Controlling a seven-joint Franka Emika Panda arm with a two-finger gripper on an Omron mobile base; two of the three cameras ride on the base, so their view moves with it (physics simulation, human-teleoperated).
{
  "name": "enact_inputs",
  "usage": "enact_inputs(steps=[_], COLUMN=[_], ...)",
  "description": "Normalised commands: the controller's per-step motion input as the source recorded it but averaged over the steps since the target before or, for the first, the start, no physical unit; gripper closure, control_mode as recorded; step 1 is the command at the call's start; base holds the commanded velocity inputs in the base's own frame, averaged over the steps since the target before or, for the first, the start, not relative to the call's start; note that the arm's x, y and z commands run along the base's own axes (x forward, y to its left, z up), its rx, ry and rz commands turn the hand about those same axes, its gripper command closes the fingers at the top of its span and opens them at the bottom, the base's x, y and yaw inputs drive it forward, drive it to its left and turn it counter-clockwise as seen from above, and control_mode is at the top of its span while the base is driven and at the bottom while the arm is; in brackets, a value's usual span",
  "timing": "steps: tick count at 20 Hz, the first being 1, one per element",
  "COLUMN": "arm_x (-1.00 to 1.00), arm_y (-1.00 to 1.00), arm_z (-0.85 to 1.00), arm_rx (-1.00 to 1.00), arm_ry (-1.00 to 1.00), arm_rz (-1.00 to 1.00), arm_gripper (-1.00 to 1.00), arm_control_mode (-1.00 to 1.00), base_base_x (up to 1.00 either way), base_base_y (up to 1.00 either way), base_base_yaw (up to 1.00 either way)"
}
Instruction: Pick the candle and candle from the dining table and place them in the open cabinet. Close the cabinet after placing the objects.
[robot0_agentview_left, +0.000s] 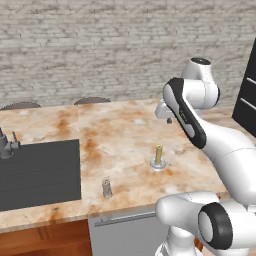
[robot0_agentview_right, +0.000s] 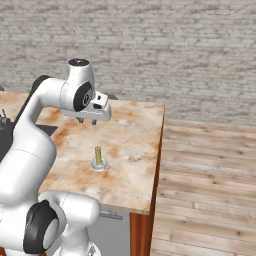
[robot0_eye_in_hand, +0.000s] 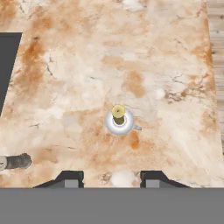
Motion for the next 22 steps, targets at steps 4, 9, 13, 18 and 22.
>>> enact_inputs(steps=[4, 9, 13, 18, 22], arm_x=[0.00, 0.00, 0.00, -0.16, -0.26], arm_y=[0.00, 0.02, 0.06, -0.03, -0.10], arm_z=[-0.11, -0.20, -0.33, -0.20, -0.16], arm_rx=[0.00, 0.00, -0.04, 0.03, 0.12], arm_ry=[0.00, 0.04, 0.08, 0.04, 0.00], arm_rz=[-0.03, -0.13, -0.08, -0.13, -0.16], arm_gripper=[-1.00, -1.00, -1.00, -1.00, -1.00], arm_control_mode=[-1.00, -1.00, -1.00, -1.00, -1.00], base_base_x=[0.00, 0.00, 0.00, 0.00, 0.00], base_base_y=[0.00, 0.00, 0.00, 0.00, 0.00], base_base_yaw=[0.00, 0.00, 0.00, 0.00, 0.00])
